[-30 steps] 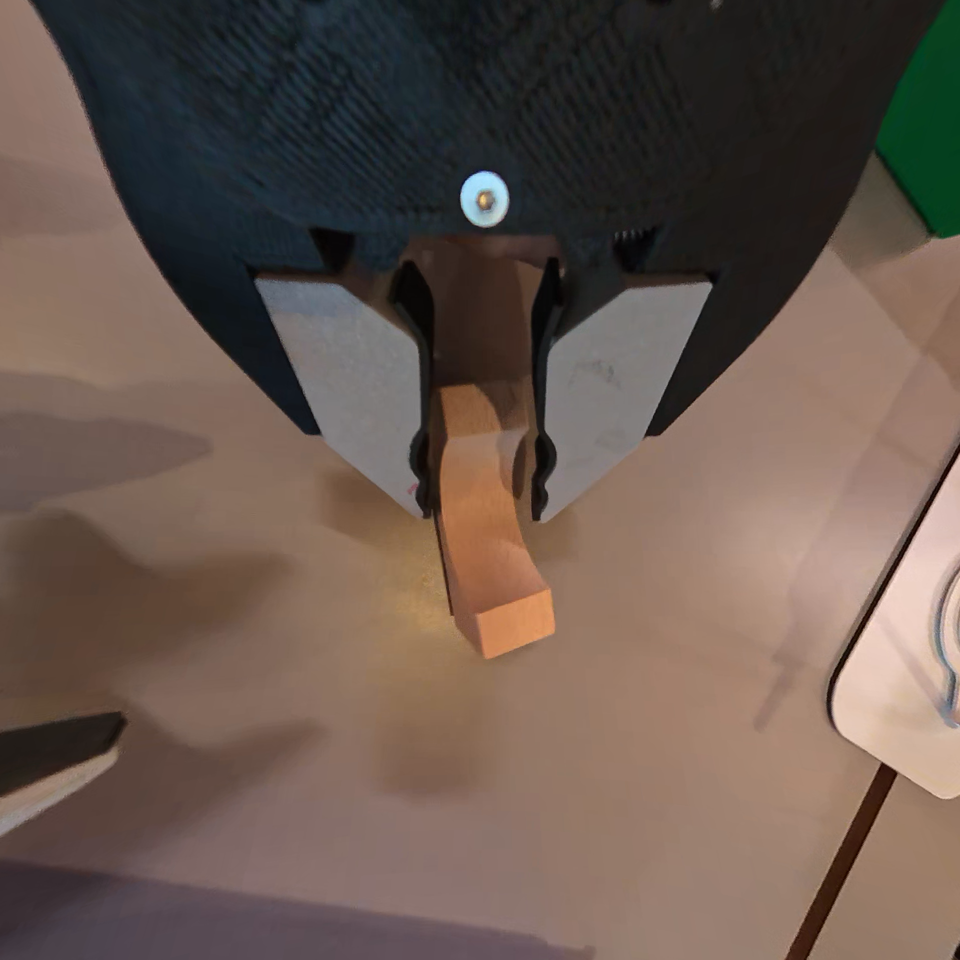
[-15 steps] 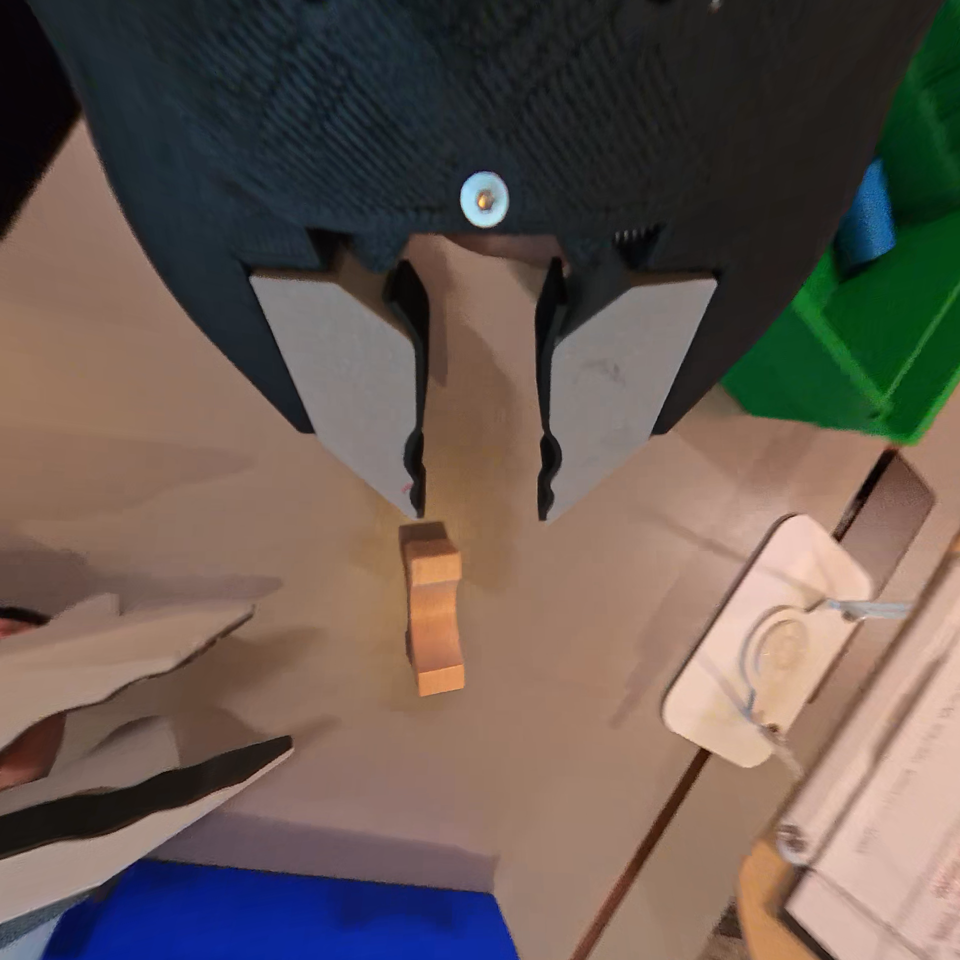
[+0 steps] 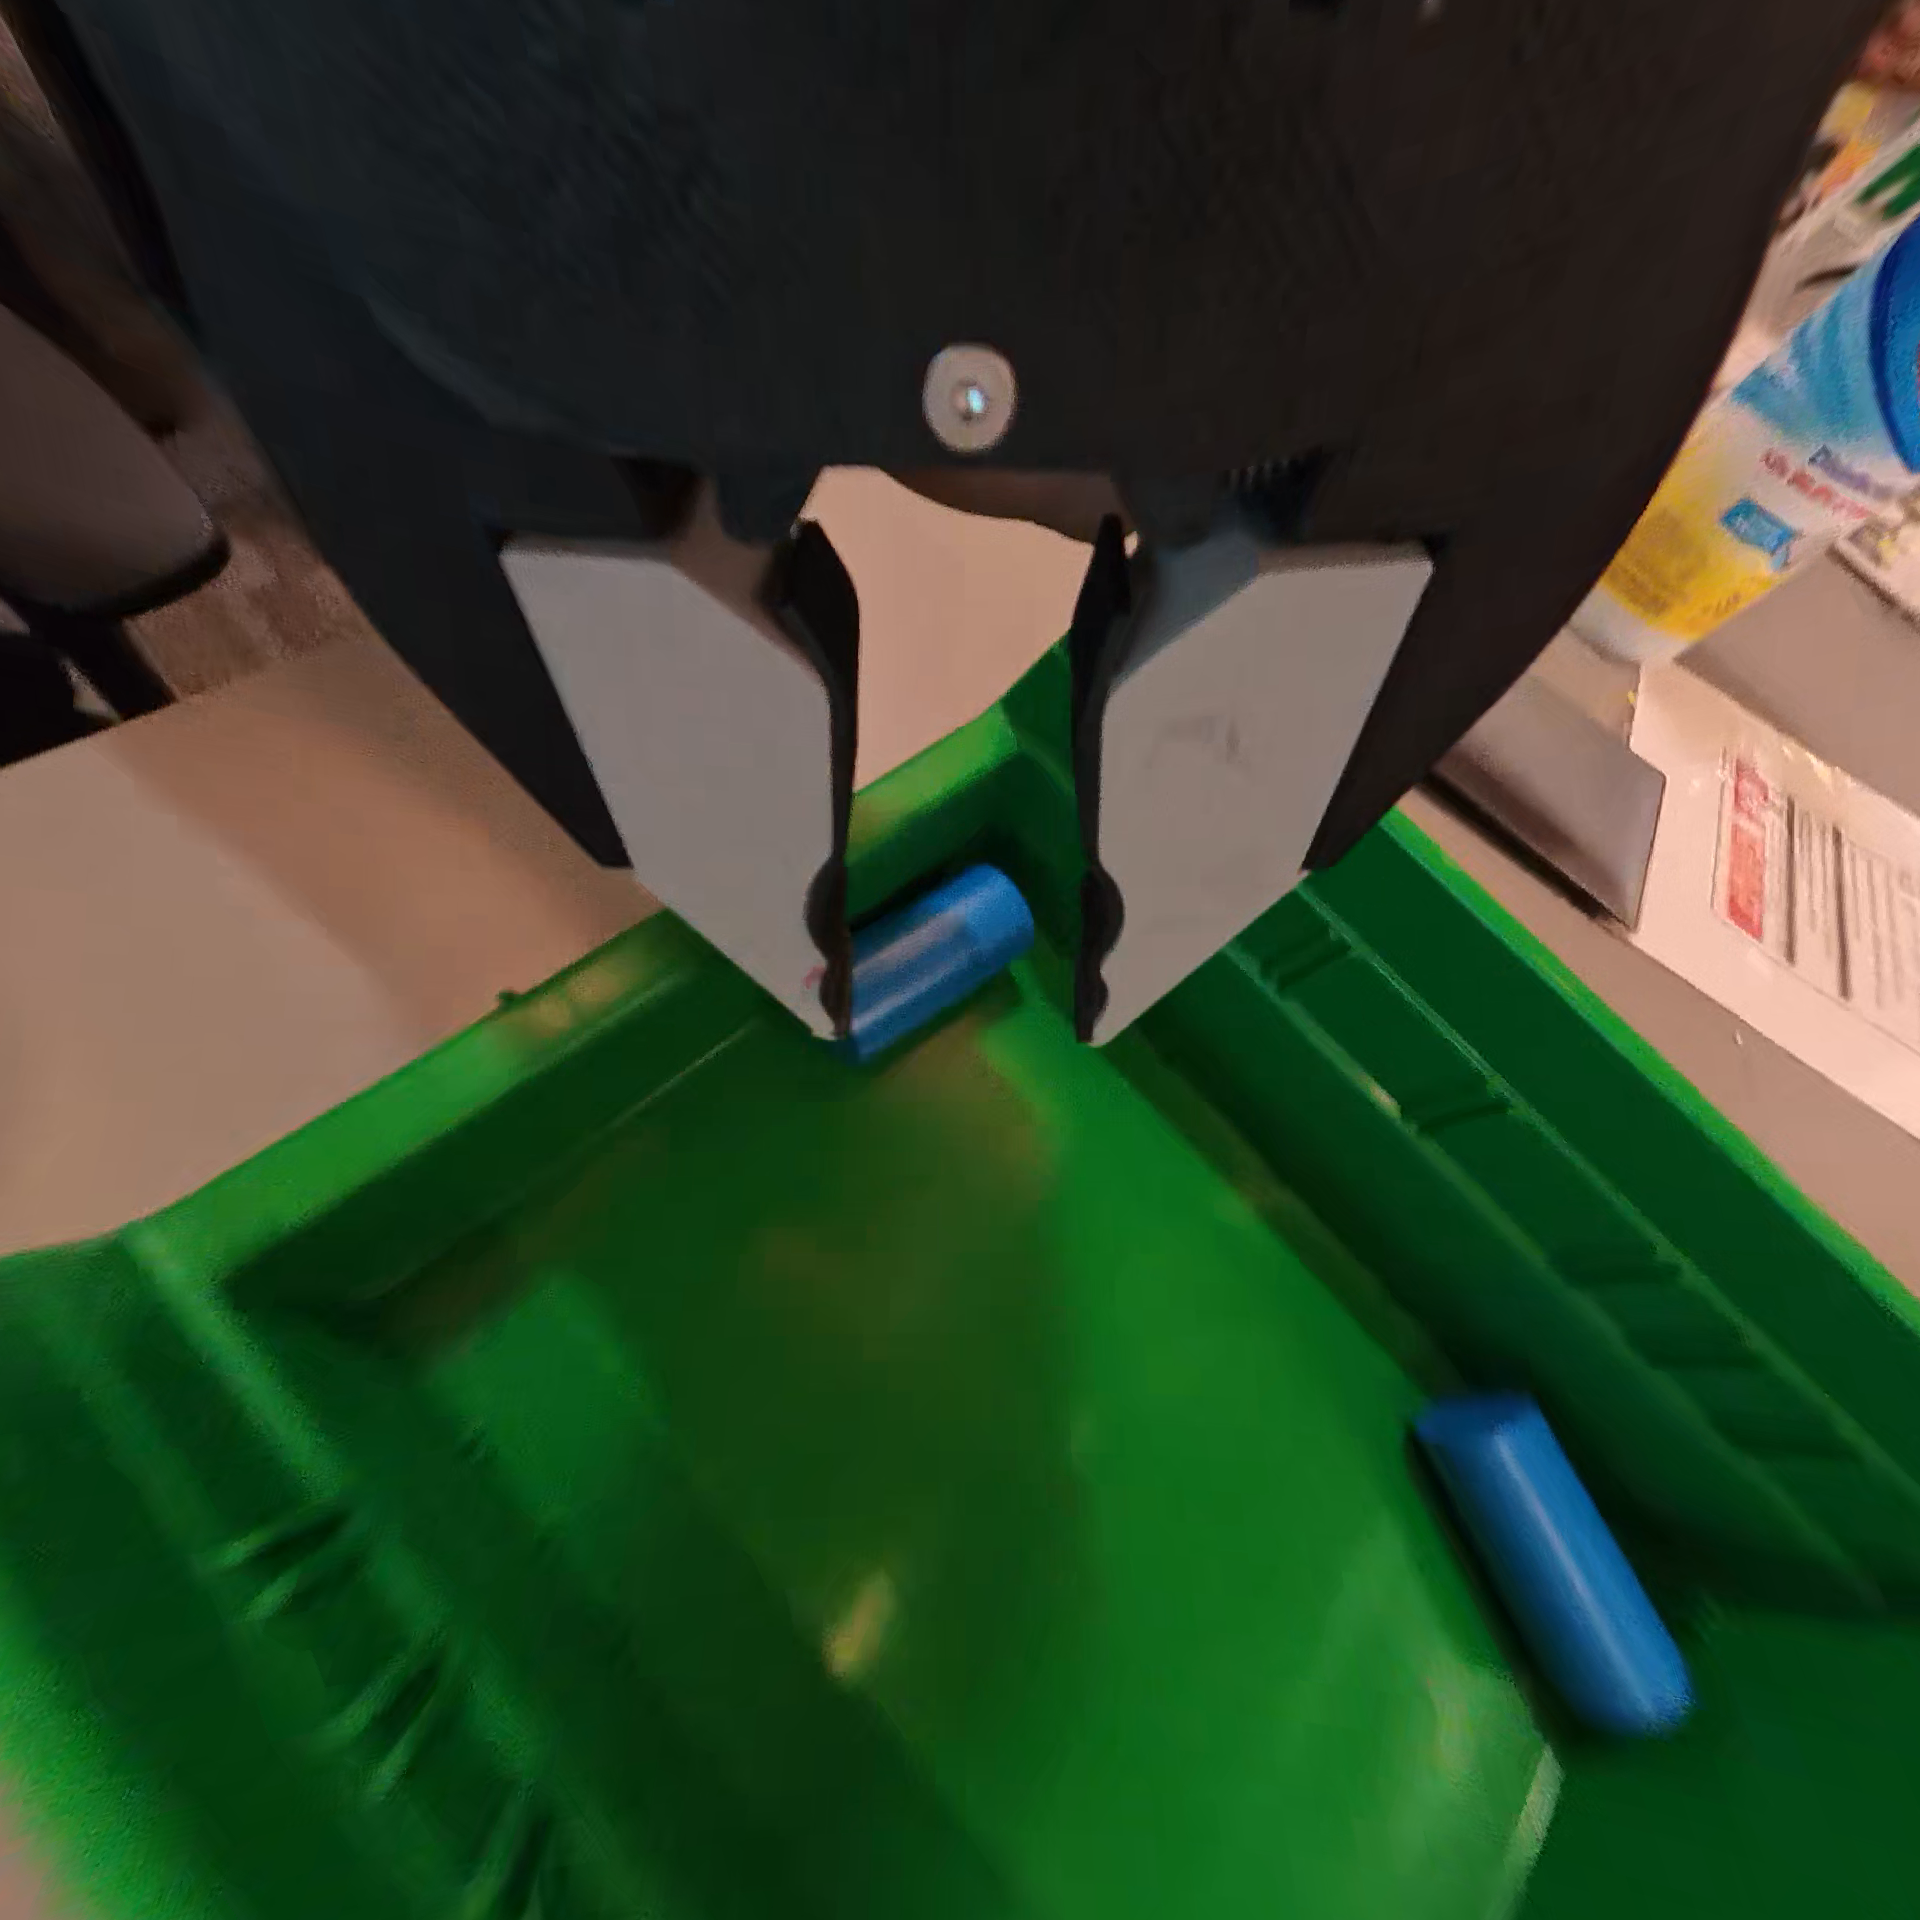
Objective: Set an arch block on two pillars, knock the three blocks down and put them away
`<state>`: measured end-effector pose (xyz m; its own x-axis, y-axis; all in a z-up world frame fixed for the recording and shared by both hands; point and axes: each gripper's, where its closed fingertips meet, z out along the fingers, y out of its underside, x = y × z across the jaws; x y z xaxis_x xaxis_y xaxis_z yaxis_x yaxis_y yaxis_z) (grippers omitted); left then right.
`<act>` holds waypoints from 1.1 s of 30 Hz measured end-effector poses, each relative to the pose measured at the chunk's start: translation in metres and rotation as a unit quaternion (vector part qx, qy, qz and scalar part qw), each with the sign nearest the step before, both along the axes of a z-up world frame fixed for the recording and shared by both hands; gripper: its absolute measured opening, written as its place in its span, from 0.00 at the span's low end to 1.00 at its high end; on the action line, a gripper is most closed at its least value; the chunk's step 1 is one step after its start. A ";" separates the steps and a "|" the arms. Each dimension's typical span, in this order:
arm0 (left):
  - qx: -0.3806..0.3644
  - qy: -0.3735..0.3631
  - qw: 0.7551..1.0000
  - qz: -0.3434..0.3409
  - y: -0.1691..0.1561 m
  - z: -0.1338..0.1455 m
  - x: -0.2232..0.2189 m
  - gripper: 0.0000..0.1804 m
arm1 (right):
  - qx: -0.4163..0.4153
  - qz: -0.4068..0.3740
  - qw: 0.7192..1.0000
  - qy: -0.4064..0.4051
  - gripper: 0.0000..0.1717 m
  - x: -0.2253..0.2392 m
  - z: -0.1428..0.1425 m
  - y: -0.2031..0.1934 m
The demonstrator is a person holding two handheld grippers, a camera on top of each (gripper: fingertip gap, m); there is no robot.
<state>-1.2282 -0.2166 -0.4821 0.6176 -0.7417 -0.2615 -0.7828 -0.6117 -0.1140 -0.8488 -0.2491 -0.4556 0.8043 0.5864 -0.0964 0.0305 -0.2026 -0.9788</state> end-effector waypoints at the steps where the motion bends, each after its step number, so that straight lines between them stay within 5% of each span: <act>1: -0.019 0.009 1.000 0.001 -0.004 -0.008 -0.005 0.23 | 0.000 0.000 1.000 0.000 0.35 0.000 0.000 0.000; 13: -0.122 0.167 0.977 -0.058 -0.008 -0.037 -0.045 0.27 | -0.005 0.000 1.000 0.000 0.35 0.000 -0.002 0.001; 19: -0.102 0.139 0.981 -0.091 0.005 -0.056 -0.030 0.23 | -0.006 0.001 1.000 0.004 0.35 0.001 -0.001 0.001; 27: 0.021 0.101 0.992 -0.076 0.042 -0.048 -0.020 0.17 | -0.008 0.002 1.000 -0.001 0.35 -0.001 -0.003 0.001; 33: 0.186 0.004 0.982 0.010 0.073 0.004 -0.007 0.17 | -0.011 0.005 1.000 -0.001 0.35 -0.002 -0.004 0.000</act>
